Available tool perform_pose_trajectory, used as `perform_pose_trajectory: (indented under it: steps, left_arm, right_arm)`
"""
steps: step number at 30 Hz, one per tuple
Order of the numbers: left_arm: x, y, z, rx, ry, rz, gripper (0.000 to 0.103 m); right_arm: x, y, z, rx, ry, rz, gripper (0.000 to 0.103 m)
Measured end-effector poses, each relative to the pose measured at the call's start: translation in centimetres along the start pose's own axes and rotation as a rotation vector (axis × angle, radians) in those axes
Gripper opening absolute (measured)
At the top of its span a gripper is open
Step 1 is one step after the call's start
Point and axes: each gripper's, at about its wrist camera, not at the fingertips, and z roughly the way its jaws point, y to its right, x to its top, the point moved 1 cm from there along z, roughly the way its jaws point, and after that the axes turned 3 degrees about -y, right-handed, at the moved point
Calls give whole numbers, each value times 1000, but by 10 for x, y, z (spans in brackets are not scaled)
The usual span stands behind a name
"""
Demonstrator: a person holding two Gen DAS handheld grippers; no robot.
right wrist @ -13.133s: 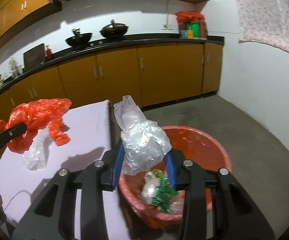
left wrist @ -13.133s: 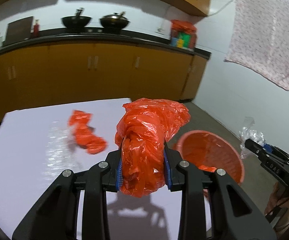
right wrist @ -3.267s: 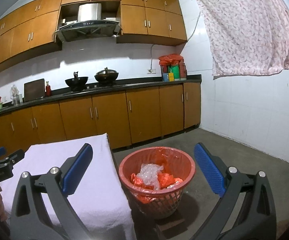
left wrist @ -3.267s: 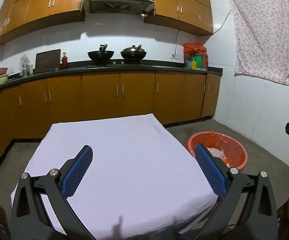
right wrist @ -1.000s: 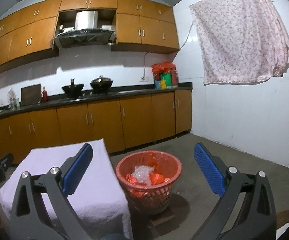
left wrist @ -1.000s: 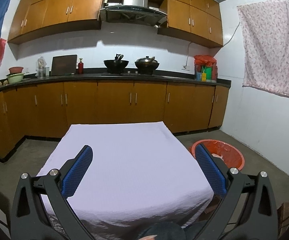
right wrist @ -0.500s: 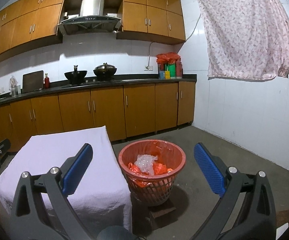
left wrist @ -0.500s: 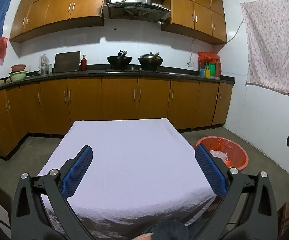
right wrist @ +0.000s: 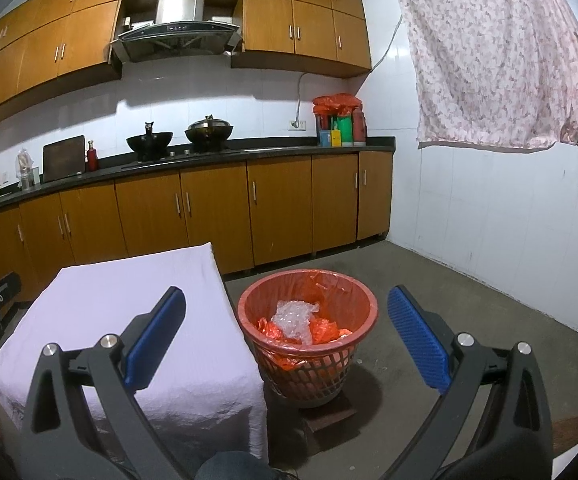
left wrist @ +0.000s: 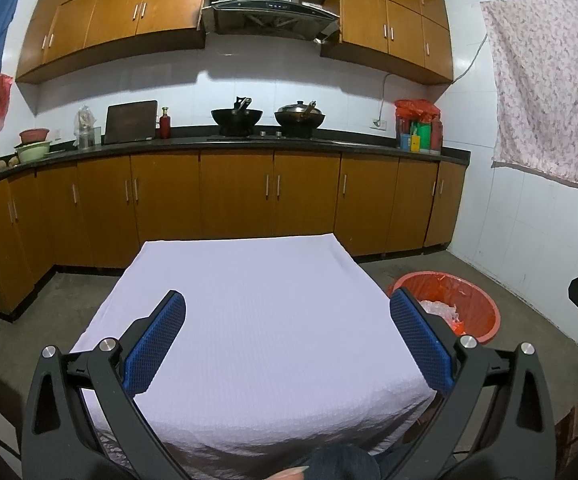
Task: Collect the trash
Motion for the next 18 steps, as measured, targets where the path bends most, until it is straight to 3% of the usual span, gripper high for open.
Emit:
perform_pose_trajectory:
  steps: [18]
  left_arm:
    - [4, 5, 3, 1, 2, 10, 101]
  right_arm:
    - [1, 1, 4, -1, 6, 4, 99]
